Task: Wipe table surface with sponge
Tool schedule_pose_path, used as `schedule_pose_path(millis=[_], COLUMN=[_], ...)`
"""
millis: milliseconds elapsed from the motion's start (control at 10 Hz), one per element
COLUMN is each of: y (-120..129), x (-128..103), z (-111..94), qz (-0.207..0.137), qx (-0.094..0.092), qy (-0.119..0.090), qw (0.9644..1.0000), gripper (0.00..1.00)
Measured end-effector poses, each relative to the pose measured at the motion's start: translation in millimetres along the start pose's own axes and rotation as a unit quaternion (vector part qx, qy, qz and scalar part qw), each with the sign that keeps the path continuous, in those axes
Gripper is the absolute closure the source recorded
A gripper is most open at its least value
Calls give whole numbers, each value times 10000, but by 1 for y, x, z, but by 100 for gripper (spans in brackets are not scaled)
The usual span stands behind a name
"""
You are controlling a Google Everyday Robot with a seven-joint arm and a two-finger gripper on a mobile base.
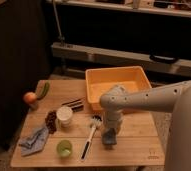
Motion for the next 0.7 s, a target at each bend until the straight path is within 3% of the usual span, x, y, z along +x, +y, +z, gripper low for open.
schedule_pose_path(millis=[300,700], y=[-16,-76], x=[-15,-45], z=[1,1], qz=[267,819], qx=[-6,-58], qy=[22,87], qw=[9996,9966], gripper=[86,86])
